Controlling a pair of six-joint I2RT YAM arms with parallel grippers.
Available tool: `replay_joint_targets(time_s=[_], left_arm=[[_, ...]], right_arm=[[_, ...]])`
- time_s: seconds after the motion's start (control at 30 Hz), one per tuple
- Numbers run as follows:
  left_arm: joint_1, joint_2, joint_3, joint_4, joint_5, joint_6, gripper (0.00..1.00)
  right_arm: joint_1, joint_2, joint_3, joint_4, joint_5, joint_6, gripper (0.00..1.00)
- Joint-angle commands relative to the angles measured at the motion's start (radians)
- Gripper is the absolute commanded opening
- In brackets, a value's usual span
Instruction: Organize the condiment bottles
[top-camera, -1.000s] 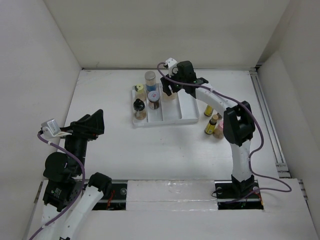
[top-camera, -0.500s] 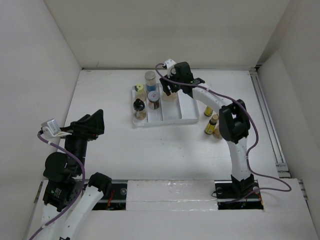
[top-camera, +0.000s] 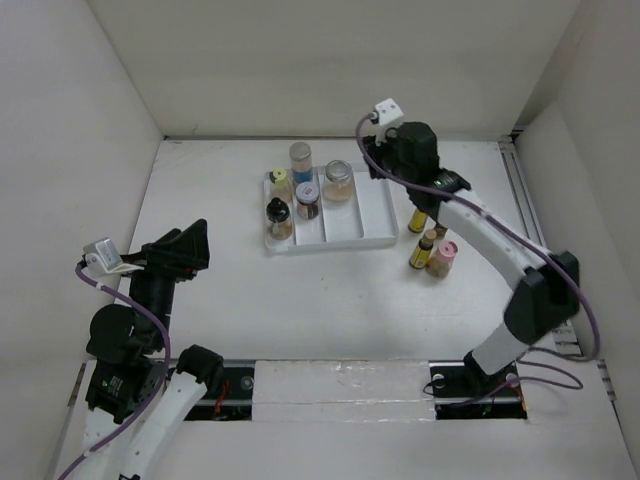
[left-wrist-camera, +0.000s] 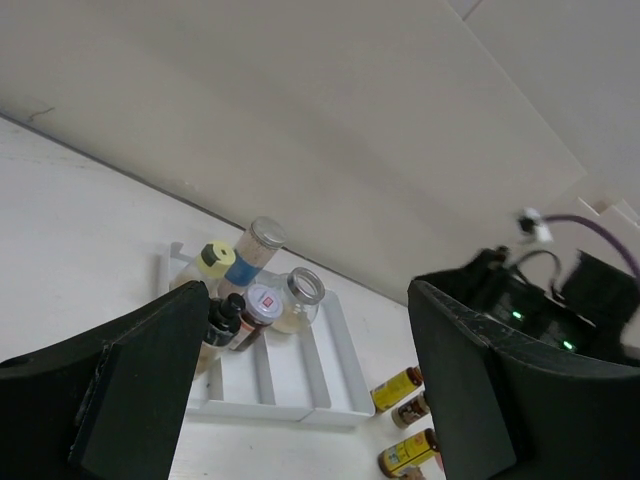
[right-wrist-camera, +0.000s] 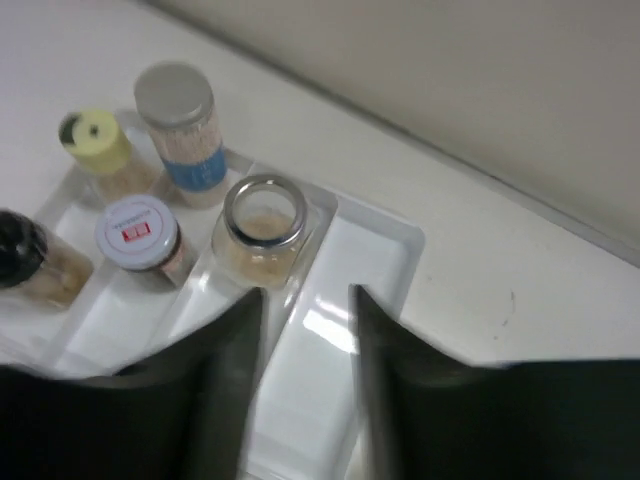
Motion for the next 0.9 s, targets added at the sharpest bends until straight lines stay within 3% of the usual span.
replay_joint_targets(time_s=[0.0, 0.1, 0.17, 0.27, 0.3, 0.37, 0.47, 0.53, 0.77, 0.87], left_arm=[[0.003, 0.007, -0.005, 0.06, 0.019, 0.017, 0.77], [0.003, 0.007, -0.005, 0.06, 0.019, 0.017, 0.77], [0.003, 0.007, -0.005, 0.06, 0.028, 0.017, 0.77], [0.003, -0.002, -0.005, 0.06, 0.019, 0.017, 0.77], [0.003, -0.002, -0.005, 0.06, 0.019, 0.017, 0.77], [0.003, -0.012, -0.005, 0.06, 0.019, 0.017, 0.77], [0.003, -0.012, -0.005, 0.06, 0.019, 0.017, 0.77], [0.003, -0.012, -0.005, 0.06, 0.028, 0.017, 0.77], [0.003, -0.012, -0.005, 0.06, 0.038, 0.017, 0.77], [0.003, -0.012, -0.005, 0.06, 0.038, 0.017, 0.77]], right_arm=[[0.007, -0.28, -0.241, 0.066, 0.164, 0.124, 0.36], [-0.011, -0.53, -0.475, 0.054, 0.34, 0.181, 0.22], [-0.031, -0.644, -0.555, -0.001, 0.437, 0.247, 0.19], [-0.088, -0.819, -0.667, -0.097, 0.437, 0.27, 0.19], [-0.1, -0.85, -0.683, -0.12, 0.414, 0.27, 0.23], [-0.111, -0.915, -0.709, -0.182, 0.375, 0.27, 0.5], [-0.102, -0.953, -0.721, -0.22, 0.234, 0.246, 0.77], [-0.079, -0.953, -0.733, -0.22, 0.152, 0.232, 0.81], [-0.024, -0.817, -0.743, -0.208, 0.186, 0.233, 0.81], [-0.013, -0.748, -0.718, -0.188, 0.238, 0.22, 0.75]])
